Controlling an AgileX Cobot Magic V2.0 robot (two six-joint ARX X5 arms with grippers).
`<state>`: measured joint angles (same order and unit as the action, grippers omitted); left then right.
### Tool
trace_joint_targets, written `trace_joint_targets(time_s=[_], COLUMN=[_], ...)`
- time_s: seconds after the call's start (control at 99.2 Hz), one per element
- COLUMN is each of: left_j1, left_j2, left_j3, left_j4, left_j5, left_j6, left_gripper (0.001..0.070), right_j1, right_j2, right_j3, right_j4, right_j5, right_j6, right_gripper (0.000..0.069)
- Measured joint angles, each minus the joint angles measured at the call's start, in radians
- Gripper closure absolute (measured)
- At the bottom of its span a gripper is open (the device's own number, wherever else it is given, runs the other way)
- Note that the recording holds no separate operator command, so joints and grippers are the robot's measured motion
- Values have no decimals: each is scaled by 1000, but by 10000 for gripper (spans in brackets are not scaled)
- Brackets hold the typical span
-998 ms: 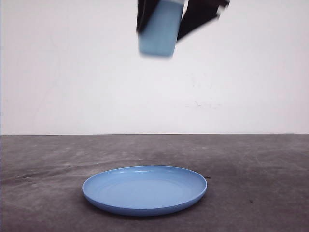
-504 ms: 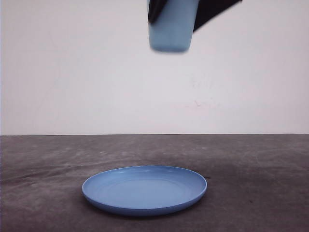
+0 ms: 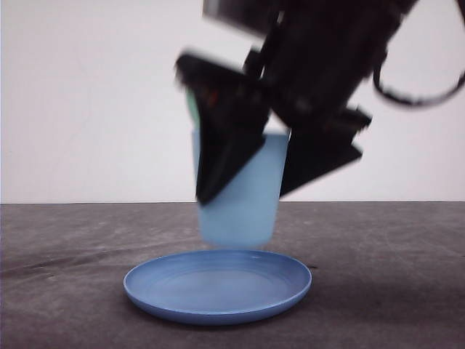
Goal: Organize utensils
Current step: 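Lower the cup onto the plate center and open the right gripper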
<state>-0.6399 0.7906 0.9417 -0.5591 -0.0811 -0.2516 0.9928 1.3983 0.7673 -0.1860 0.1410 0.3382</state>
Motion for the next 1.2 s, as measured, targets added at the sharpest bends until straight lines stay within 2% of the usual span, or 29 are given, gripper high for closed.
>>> trace_joint_targets(time_s=[0.252, 0.807, 1.008, 1.2], left_j1=[0, 0, 0, 0], left_j2=[0, 0, 0, 0], left_j3=[0, 0, 0, 0], left_j4=[-1, -1, -2, -7], left_j5=[0, 0, 0, 0], left_j6=[0, 0, 0, 0], left_gripper=[414, 414, 414, 414], right_j1=[8, 18, 28, 28], right_j2=[112, 129, 129, 121], right_j3=[0, 0, 0, 0], right_j4=[65, 89, 89, 65], right_j5=[19, 43, 42, 34], right_j6=[2, 3, 4, 4], right_gripper=[273, 273, 157, 135])
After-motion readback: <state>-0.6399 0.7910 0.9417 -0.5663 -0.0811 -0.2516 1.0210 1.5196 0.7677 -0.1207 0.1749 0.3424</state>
